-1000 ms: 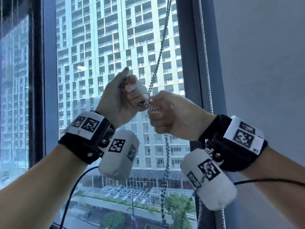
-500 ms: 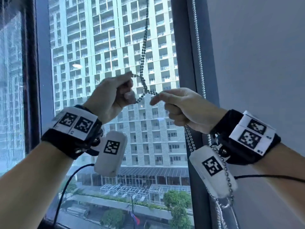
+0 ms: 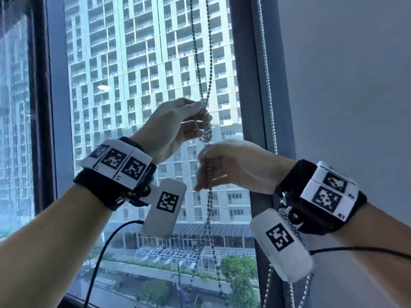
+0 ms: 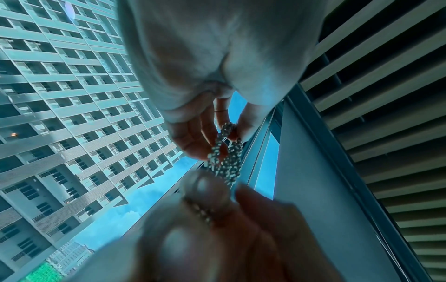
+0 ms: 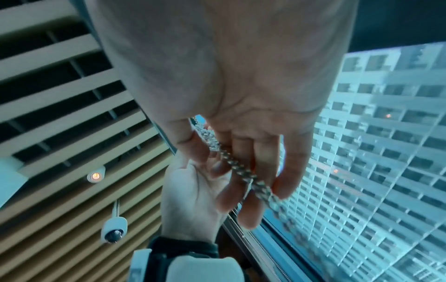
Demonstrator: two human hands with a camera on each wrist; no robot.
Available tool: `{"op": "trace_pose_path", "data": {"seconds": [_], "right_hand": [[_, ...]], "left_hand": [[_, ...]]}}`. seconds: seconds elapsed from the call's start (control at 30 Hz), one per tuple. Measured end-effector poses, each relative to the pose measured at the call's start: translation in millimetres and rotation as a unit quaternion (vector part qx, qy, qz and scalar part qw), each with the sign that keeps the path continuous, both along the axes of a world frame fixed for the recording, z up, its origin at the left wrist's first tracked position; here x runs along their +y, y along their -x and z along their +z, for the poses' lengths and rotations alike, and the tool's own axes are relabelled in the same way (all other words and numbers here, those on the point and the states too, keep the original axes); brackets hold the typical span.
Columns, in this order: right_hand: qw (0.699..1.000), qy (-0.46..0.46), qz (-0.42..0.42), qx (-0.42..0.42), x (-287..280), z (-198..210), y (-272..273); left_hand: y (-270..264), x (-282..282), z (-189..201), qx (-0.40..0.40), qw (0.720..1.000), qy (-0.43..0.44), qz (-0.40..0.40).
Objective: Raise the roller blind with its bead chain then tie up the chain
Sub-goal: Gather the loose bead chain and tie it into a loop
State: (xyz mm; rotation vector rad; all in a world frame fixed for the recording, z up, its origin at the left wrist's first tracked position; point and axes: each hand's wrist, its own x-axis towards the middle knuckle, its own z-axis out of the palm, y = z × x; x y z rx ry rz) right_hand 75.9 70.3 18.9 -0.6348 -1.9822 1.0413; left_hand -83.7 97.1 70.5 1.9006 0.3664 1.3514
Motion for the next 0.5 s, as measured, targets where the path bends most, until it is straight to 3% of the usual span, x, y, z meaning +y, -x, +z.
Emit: {"op": "trace_pose_path", "data": {"seconds": [0.17,0.23,0.37,0.5], "right_hand": [[0.998,-0.027,-0.037,0.054,-2,7,5],[0.997,-0.036,-0.065,0.003,-1,2,6],[0.974,-0.066,-0.112,-0.184,1,-21,12],[0.966,-0.08,-0.14,-0.2,-3,-23,11]], "left_hand": [[2,-2,1,0.003,1.0,0.004,-0.016],[4,-3,1,0.005,1.0,-0.003,-0.005],[8,-5,2,-0.005,1.0,-0.012,0.003],[8,-6,-1,-0.008,1.0,-0.015,0.01]]}}
